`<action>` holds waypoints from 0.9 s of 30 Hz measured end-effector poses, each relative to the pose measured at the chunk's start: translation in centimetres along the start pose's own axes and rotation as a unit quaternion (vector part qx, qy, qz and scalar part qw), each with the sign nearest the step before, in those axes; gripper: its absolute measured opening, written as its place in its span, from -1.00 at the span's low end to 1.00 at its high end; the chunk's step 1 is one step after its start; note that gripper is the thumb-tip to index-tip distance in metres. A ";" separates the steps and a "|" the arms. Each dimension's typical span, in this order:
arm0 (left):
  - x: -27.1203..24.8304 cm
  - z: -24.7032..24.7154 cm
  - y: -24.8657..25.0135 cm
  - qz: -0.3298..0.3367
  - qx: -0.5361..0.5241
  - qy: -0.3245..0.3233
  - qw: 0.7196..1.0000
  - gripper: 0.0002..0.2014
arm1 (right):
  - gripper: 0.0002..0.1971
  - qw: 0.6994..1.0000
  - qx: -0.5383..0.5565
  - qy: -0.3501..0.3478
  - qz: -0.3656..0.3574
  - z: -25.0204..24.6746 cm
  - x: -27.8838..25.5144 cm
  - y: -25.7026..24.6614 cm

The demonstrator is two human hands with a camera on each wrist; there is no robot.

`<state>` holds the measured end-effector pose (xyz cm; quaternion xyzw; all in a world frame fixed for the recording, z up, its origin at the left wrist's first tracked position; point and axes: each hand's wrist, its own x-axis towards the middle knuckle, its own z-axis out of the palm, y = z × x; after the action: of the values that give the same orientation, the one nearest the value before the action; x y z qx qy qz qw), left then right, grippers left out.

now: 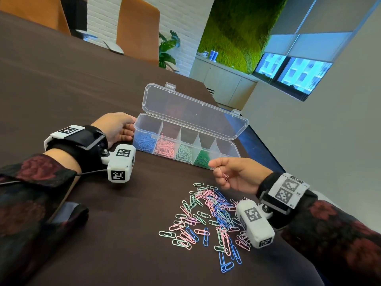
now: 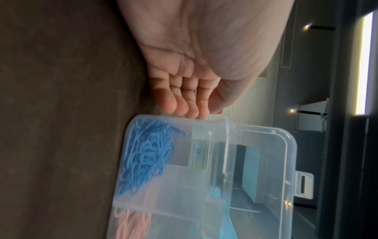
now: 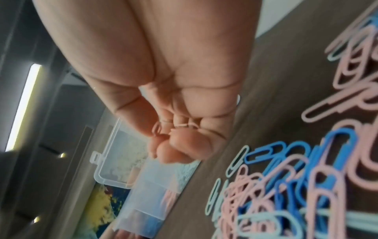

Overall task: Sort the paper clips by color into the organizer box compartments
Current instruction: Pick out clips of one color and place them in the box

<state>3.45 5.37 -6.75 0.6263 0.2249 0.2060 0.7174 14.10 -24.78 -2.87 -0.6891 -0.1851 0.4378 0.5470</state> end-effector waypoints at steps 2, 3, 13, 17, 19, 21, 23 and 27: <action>-0.1 0.0 0.0 -0.001 0.002 -0.001 1.000 -0.88 | -0.70 1.000 0.023 -0.006 0.005 0.0 -0.2 0.0; -0.1 0.0 0.1 -0.001 0.003 -0.001 1.000 -0.88 | -0.70 1.000 -0.017 0.004 0.007 0.0 -0.2 0.0; 0.1 0.0 0.0 -0.008 0.000 0.003 1.000 -0.88 | -0.81 0.814 -0.579 0.006 0.028 1.8 0.1 0.3; 0.0 0.0 0.0 -0.005 -0.002 0.004 1.000 -0.88 | -0.83 0.858 -0.513 0.016 0.032 1.6 -0.3 0.2; 0.0 0.0 0.0 -0.003 -0.001 0.003 1.000 -0.88 | -0.79 0.896 -0.443 0.021 0.029 1.3 -0.5 0.2; 0.0 0.0 0.0 -0.003 -0.001 0.003 1.000 -0.88 | -0.76 0.920 -0.392 0.023 0.013 1.0 -0.6 0.0; 0.0 0.1 0.0 -0.005 0.000 0.004 1.000 -0.88 | -0.75 0.941 -0.338 0.027 -0.012 0.7 -0.7 -0.2; -0.1 0.0 0.1 -0.006 0.000 0.004 1.000 -0.88 | -0.75 0.985 -0.165 0.028 -0.045 0.1 -0.6 0.2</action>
<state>3.40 5.31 -6.66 0.6242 0.2319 0.2039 0.7176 13.65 -25.24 -2.78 -0.7729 -0.2703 0.3563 0.4501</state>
